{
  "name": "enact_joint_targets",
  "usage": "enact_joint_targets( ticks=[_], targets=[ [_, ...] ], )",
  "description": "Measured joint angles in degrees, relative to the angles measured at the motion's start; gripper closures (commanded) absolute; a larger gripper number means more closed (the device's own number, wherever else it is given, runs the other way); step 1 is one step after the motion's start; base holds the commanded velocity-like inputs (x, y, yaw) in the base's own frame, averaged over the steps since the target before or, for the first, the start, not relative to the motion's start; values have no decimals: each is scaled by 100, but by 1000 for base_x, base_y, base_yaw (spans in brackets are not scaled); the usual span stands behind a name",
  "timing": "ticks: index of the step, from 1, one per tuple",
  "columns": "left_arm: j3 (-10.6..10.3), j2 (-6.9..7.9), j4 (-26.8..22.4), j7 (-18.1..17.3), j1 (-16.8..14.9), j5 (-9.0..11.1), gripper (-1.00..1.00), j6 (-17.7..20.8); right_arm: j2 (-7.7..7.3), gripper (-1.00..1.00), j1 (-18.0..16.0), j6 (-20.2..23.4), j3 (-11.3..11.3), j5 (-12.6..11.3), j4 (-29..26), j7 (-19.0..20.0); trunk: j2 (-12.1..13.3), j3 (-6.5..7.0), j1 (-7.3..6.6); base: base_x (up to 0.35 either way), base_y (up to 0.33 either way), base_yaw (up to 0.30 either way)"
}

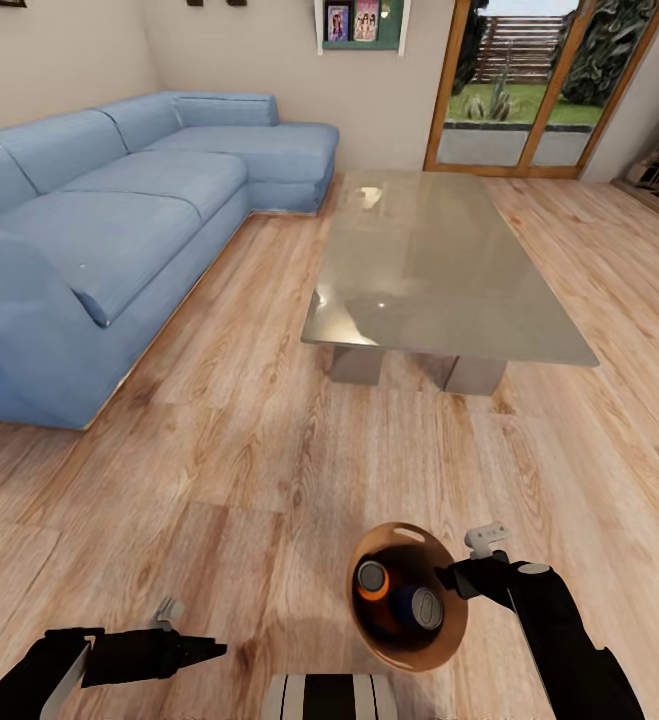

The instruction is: Put the three can of soda from the living room inside the tash can in the kitchen.

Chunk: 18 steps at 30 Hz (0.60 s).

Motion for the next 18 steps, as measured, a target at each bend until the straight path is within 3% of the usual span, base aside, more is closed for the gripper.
enact_joint_targets(
  ticks=[18],
  targets=[
    [0, -1, -5, 0, 0, 1, -100, 0, 0, -100, 0, 0, 0, 0, 0, 8, 0, 82, 0, -48, 0, 0]
  ],
)
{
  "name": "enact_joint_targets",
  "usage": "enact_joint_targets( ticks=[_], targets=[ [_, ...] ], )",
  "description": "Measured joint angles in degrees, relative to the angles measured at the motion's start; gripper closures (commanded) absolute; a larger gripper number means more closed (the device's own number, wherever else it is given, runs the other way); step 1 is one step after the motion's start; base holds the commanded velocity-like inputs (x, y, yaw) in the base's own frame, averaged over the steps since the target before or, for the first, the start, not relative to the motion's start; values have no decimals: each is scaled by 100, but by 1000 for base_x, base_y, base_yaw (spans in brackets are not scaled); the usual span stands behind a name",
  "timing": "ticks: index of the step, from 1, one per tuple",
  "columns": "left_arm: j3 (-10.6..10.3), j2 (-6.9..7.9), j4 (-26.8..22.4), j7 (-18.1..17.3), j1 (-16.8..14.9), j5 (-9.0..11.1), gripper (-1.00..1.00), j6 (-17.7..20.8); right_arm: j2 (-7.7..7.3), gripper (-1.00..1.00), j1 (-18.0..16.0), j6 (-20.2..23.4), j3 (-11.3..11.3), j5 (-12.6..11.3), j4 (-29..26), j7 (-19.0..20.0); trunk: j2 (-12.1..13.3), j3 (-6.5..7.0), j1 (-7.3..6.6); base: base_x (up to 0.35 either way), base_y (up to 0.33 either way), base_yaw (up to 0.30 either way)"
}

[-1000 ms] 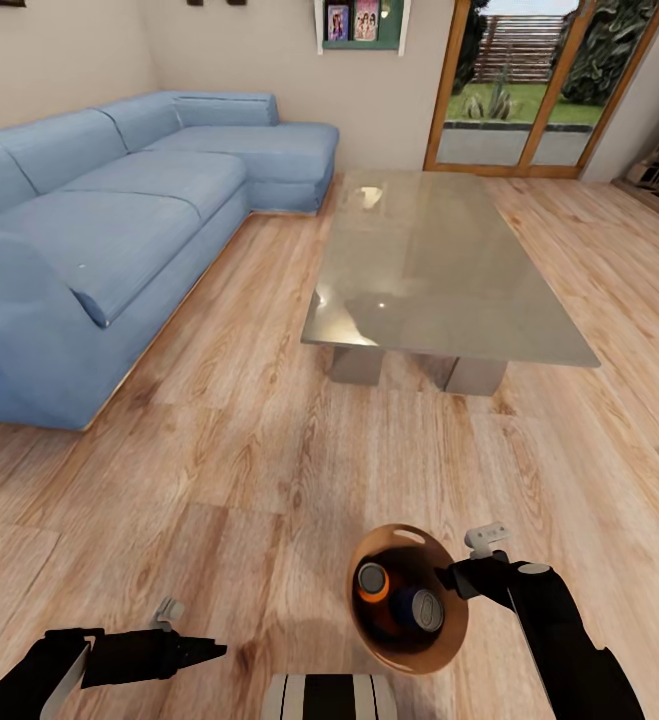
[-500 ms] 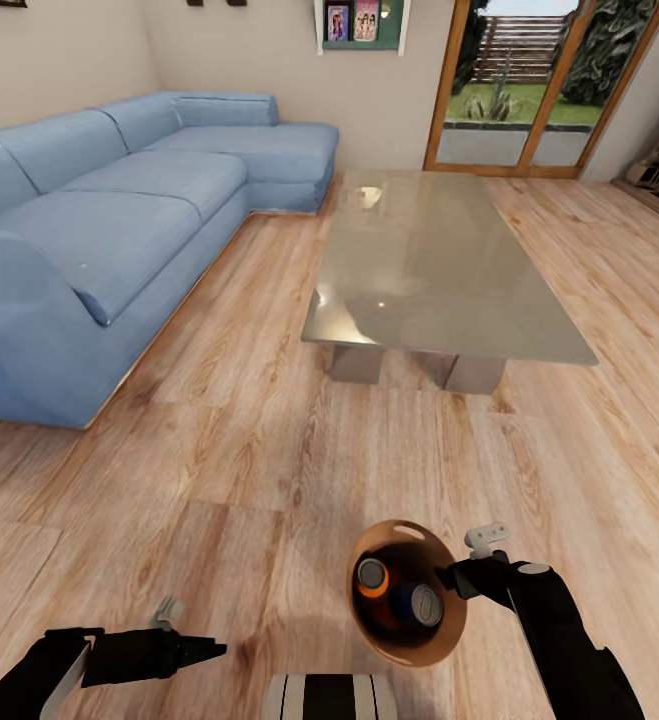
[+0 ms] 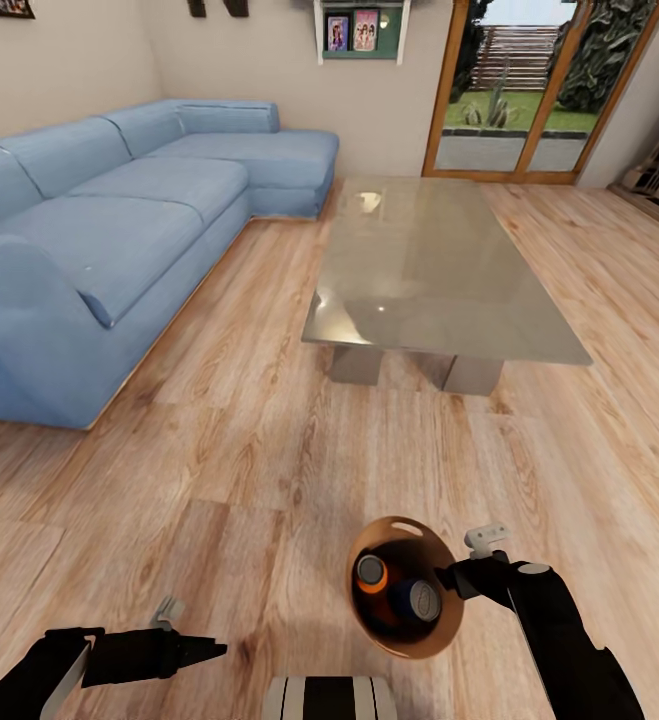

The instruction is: Put the three can of soda from the living room inside the tash can in the kitchen.

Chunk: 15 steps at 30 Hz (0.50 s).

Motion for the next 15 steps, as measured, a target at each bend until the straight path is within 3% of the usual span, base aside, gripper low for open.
enact_joint_targets(
  ticks=[8, 15],
  targets=[
    [-10, -2, -7, -1, 0, -26, -100, 0, 0, -100, 0, 0, 0, 0, 0, 1, 0, 74, 0, -149, 0, 0],
    [-17, -1, -8, 0, 0, -35, -100, 0, 0, -100, 0, 0, 2, 0, 0, 1, 0, 139, 0, -268, 0, 0]
  ],
)
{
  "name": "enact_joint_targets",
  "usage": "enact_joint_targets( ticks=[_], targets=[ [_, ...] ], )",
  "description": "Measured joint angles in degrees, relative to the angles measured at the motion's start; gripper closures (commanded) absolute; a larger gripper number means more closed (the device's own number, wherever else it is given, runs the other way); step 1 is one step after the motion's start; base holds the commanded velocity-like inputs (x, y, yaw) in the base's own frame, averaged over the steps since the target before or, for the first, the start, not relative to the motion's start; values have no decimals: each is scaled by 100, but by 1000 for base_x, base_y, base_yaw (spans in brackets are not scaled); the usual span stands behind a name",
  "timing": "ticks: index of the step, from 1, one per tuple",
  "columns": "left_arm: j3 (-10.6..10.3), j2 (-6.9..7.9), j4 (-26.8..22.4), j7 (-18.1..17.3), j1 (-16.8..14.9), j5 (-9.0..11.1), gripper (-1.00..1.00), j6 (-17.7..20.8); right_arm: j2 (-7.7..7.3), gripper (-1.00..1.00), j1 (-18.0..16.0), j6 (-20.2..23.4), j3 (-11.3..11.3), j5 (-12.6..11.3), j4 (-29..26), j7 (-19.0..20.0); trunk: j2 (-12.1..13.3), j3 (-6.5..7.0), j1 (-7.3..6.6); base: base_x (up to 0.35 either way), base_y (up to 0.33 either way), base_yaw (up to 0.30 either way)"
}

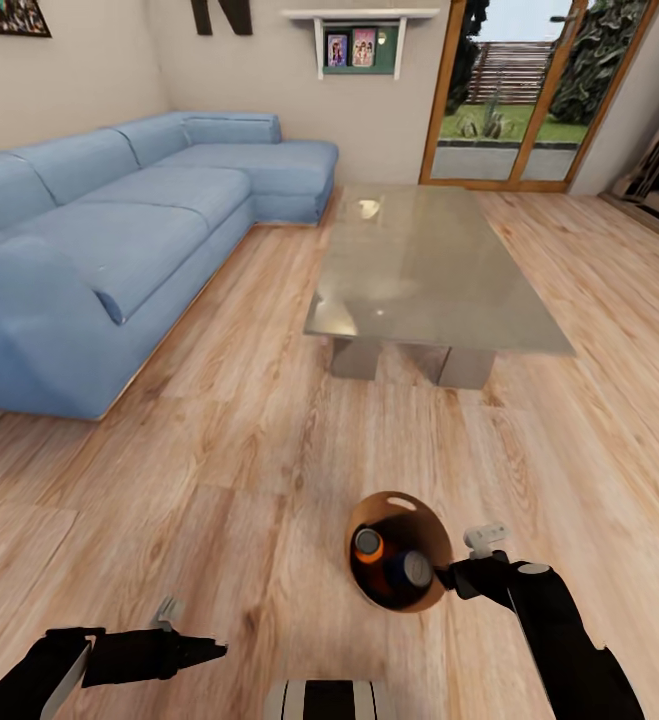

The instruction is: Put the three can of soda from the living room inside the tash can in the kitchen.

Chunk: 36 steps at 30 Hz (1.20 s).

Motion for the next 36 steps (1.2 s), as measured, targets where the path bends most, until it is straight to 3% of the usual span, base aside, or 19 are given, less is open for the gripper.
enact_joint_targets(
  ticks=[8, 36],
  targets=[
    [7, 7, 17, -6, 0, 31, -100, 0, 0, -100, 0, 0, 4, 0, 0, 6, 0, 74, 0, -220, 0, 0],
    [10, -8, 26, 0, 0, 31, -100, 3, 0, -100, 0, 0, 6, 0, 0, 24, 0, 128, 0, -4, 0, 0]
  ],
)
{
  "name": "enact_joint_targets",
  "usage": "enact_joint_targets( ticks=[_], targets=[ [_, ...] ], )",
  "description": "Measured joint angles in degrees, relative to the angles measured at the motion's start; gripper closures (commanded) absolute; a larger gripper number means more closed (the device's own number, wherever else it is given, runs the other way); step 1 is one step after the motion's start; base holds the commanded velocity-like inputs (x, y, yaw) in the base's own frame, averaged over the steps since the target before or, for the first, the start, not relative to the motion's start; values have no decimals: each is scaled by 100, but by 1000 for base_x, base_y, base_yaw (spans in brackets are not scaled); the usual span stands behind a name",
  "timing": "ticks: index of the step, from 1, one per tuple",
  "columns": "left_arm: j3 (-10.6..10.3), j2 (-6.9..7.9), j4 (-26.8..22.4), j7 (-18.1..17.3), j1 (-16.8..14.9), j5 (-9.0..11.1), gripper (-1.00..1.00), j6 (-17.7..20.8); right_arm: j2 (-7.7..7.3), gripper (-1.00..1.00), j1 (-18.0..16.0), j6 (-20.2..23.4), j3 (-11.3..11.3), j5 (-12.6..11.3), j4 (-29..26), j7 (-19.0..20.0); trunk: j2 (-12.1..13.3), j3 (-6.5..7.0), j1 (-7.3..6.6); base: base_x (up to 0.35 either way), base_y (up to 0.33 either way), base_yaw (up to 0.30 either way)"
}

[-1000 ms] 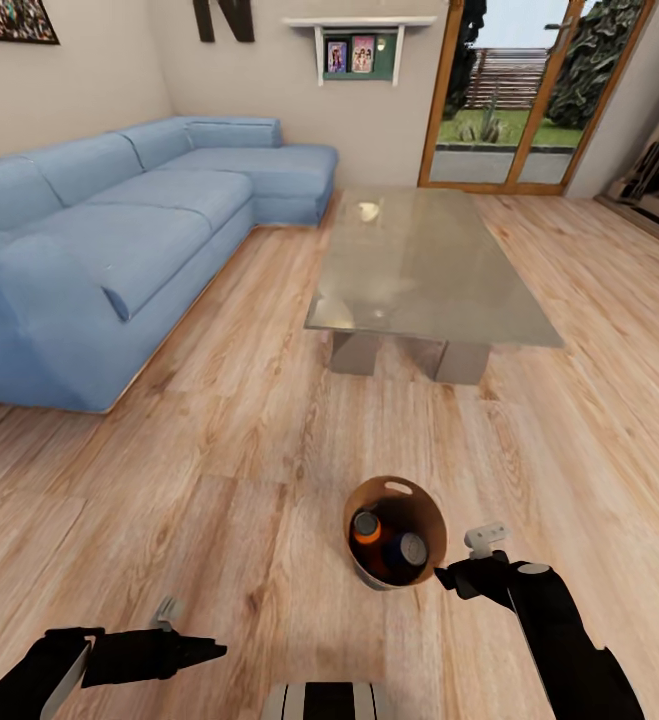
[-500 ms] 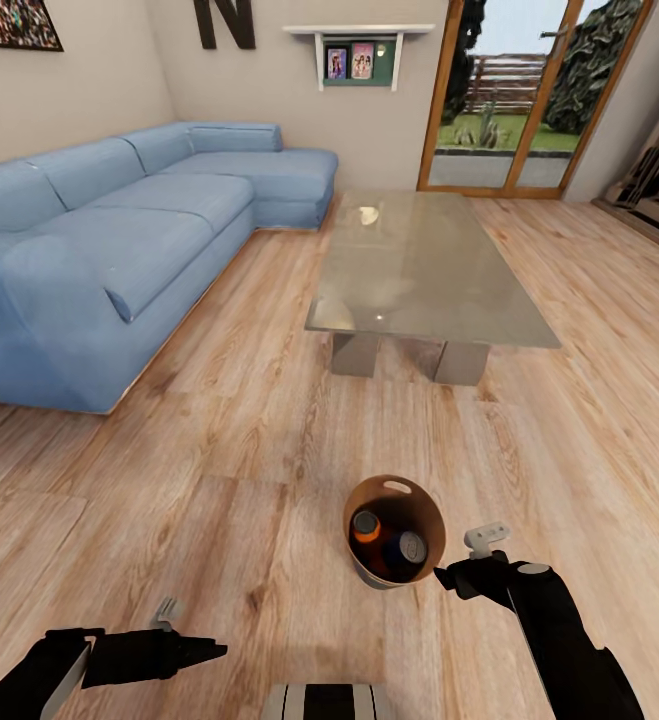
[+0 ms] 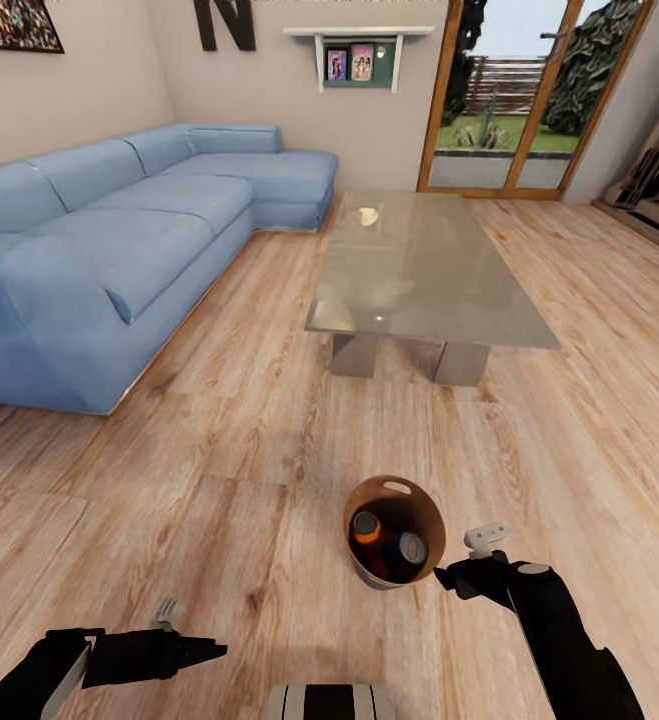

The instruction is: Put the three can of soda from the living room inside the tash can in the kitchen.

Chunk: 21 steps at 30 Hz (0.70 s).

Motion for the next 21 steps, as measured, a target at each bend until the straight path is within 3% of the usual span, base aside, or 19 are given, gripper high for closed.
enact_joint_targets(
  ticks=[17, 21],
  targets=[
    [6, 0, 9, 0, 0, -3, -100, 6, 0, -100, 0, 0, 0, 0, -5, 11, 0, 146, 0, 0, 0, 0],
    [5, 0, 9, 0, 0, -4, -100, 6, 0, -100, 0, 1, 158, 4, -8, -13, 0, 182, 0, 0, 0, 0]
  ],
)
